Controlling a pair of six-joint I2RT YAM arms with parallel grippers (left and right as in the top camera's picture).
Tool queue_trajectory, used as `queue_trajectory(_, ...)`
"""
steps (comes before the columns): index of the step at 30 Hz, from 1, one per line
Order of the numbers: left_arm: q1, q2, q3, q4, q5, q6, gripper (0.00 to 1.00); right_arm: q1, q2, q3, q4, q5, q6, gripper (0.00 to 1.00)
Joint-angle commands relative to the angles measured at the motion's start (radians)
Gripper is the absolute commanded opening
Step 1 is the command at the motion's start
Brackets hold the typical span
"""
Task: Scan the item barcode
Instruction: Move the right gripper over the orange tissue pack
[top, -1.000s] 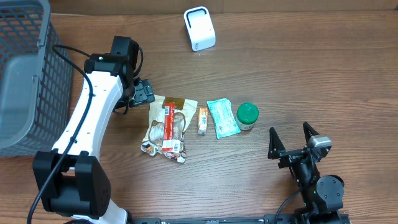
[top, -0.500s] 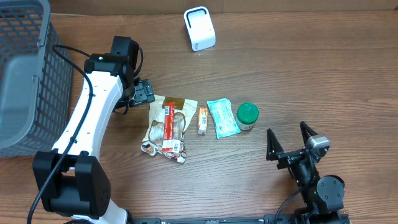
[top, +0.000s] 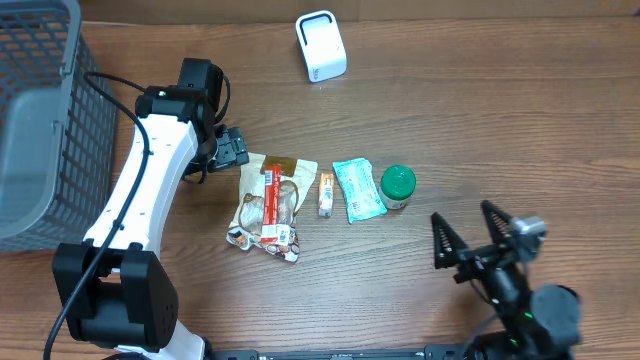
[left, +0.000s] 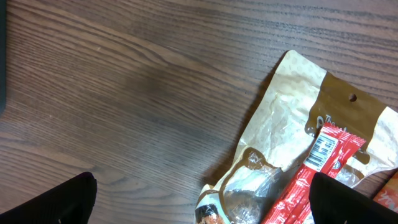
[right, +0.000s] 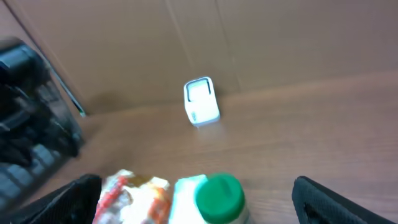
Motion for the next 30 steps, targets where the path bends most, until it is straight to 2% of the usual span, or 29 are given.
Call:
queue_trajectory(1, 0.003, 0.001, 0.023, 0.001, -0.016, 0.0, 1.0, -0.003, 0.138, 0.245, -0.114, 0.003, 0.024, 1.0)
queue_trajectory(7, 0.003, 0.001, 0.023, 0.001, -0.016, 0.0, 1.0, -0.002, 0.513, 0.667, -0.457, 0.001, 0.024, 1.0)
queue_trajectory(11, 0.003, 0.001, 0.023, 0.001, -0.016, 0.0, 1.0, -0.002, 0.753, 0.888, -0.678, -0.016, 0.025, 1.0)
queue_trajectory(16, 0.003, 0.001, 0.023, 0.001, -0.016, 0.0, 1.0, -0.002, 0.938, 0.961, -0.679, -0.228, 0.025, 1.0)
queue_trajectory(17, 0.003, 0.001, 0.023, 0.001, -0.016, 0.0, 1.0, -0.002, 0.969, 0.961, -0.673, -0.276, 0.026, 0.78)
queue_trajectory(18, 0.003, 0.001, 0.023, 0.001, -0.016, 0.0, 1.0, -0.002, 0.995, 0.961, -0.672, -0.3, 0.027, 0.49)
queue_trajectory(19, 0.003, 0.001, 0.023, 0.001, -0.016, 0.0, 0.99, 0.0, 1.018, 0.961, -0.679, -0.294, 0.056, 0.3)
queue_trajectory(21, 0.003, 0.001, 0.023, 0.001, -0.016, 0.0, 0.99, 0.009, 1.069, 0.96, -0.689, -0.279, 0.103, 0.11)
queue_trajectory(23, 0.003, 0.001, 0.023, 0.001, -0.016, 0.0, 0.99, 0.039, 1.115, 0.96, -0.687, -0.268, 0.11, 0.04)
queue_trajectory(30, 0.003, 0.001, 0.023, 0.001, -0.016, 0.0, 1.0, 0.238, 1.294, 0.959, -0.67, -0.033, 0.284, 0.04)
